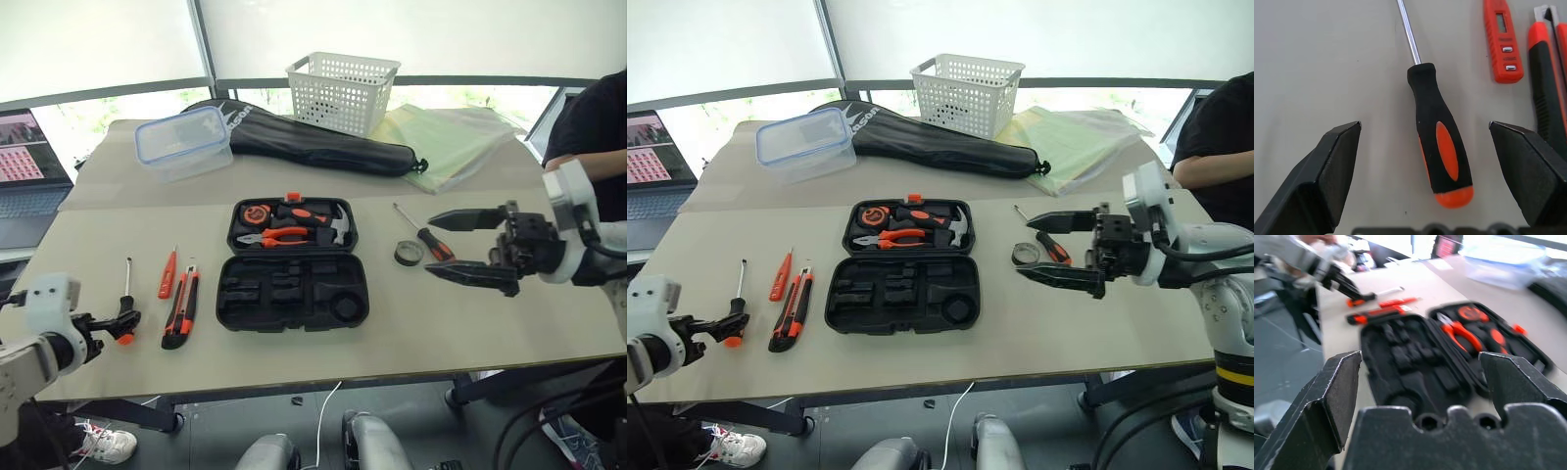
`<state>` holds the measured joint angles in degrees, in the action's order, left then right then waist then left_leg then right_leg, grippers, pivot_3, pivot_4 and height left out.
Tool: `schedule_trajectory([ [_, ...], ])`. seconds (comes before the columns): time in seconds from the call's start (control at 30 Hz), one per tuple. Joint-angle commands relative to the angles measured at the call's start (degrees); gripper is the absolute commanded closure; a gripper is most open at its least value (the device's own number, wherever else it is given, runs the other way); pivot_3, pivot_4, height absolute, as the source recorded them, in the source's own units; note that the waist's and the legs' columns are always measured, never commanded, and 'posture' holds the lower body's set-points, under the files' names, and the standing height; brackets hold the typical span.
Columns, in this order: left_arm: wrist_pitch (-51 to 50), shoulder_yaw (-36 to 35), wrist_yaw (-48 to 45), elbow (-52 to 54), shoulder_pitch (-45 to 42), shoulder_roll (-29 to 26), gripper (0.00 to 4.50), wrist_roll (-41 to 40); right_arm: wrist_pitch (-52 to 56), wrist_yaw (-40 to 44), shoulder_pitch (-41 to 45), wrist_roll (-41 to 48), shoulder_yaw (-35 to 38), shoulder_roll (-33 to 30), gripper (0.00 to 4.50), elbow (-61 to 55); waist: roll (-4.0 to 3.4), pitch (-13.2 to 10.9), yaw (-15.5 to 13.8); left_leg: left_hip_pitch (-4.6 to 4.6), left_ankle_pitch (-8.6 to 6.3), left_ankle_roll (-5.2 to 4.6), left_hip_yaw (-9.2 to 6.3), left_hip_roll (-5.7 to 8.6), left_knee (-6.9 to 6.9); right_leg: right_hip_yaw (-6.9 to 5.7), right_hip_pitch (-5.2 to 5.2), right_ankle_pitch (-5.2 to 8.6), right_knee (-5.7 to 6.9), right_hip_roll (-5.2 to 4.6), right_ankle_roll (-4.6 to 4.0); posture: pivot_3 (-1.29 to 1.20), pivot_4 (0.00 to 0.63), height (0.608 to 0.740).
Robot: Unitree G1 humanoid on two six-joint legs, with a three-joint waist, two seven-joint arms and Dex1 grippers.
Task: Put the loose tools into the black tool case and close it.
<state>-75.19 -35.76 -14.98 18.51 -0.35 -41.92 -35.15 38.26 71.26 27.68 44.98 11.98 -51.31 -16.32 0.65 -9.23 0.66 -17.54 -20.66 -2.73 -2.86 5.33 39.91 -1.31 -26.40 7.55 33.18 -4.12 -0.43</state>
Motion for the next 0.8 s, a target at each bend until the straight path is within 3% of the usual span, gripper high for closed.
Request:
schedule_trajectory([
  [0.03, 1.0, 2.3, 1.4, -4.7, -2.3, 1.0, 0.0, 2.9, 2.1, -2.1, 1.8, 4.1, -0.6, 1.1, 0.08, -5.2, -0.01, 0.0, -0.2, 0.0, 0.0, 0.01, -0.01, 0.0, 0.0, -0.03, 0.0, 0.0, 0.0, 0.0, 0.0, 0.0, 0.15, 0.74],
  [0.07, 1.6, 3.0, 1.4, -5.6, -2.6, 1.4, 0.52, 3.5, 2.3, -2.4, 1.7, 4.6, -0.8, 1.5, 0.0, -5.8, -0.01, 0.0, -0.3, 0.02, 0.01, 0.02, 0.0, 0.01, 0.0, -0.09, 0.01, 0.0, 0.0, -0.02, -0.01, 0.0, 0.15, 0.74],
  [0.1, 2.1, 3.6, 1.2, -6.3, -2.8, 1.6, 0.7, 3.9, 2.5, -2.7, 1.7, 4.9, -1.0, 1.7, 0.0, -6.2, -0.02, 0.0, -0.5, 0.02, 0.03, 0.05, -0.01, 0.01, 0.0, -0.11, 0.02, 0.0, 0.0, -0.04, -0.01, 0.0, 0.15, 0.74],
  [0.27, 4.1, 1.7, 1.4, -9.2, -3.3, 2.4, 2.52, 5.2, 1.4, -3.4, 0.5, 4.1, -1.8, 2.0, 0.0, -7.1, -0.06, 0.0, -1.2, 0.07, 0.08, 0.15, -0.01, 0.04, 0.0, 0.0, 0.08, -0.1, 0.05, -0.14, -0.14, 0.0, 0.15, 0.74],
  [0.37, 9.2, -0.2, -1.7, -10.2, -4.2, 0.2, 3.54, 4.9, 0.8, -3.7, -0.6, 3.2, -1.6, 1.8, 0.0, -7.0, -0.05, 0.0, -1.1, 0.13, 0.14, 0.25, -0.02, 0.01, -0.01, 0.03, 0.1, -0.12, 0.09, -0.12, -0.16, 0.0, 0.15, 0.74],
  [0.53, 25.3, 4.6, -18.7, -10.6, -12.7, -9.8, 3.6, 3.6, -0.5, -3.7, -3.0, 1.1, -1.3, 0.6, 0.0, -7.1, 0.52, -0.2, -1.5, 0.01, 0.26, 0.46, -0.06, -0.09, 0.01, -0.05, -0.11, -0.11, 0.42, -0.06, -0.23, 0.0, 0.15, 0.74],
  [0.67, 38.2, 20.9, -38.4, -9.6, -21.6, -16.0, 3.6, 6.5, -1.7, -3.9, -5.7, -0.8, -1.0, -0.3, 0.0, -7.2, 0.5, -0.2, -2.4, -0.48, 0.26, 0.46, -0.34, -0.01, 0.52, -0.59, -0.12, -0.12, 0.36, -0.21, -0.29, 0.0, 0.15, 0.74],
  [0.8, 52.3, 40.3, -47.5, -17.4, -33.4, -12.4, 3.6, 18.8, -2.0, -5.4, -7.5, -2.0, -0.3, -0.4, 0.0, -6.9, 0.19, -0.1, -1.5, -0.52, 0.24, 0.38, -0.21, 0.21, 0.56, -0.76, -0.02, -0.25, -0.04, -0.35, -0.12, 0.0, 0.15, 0.74],
])
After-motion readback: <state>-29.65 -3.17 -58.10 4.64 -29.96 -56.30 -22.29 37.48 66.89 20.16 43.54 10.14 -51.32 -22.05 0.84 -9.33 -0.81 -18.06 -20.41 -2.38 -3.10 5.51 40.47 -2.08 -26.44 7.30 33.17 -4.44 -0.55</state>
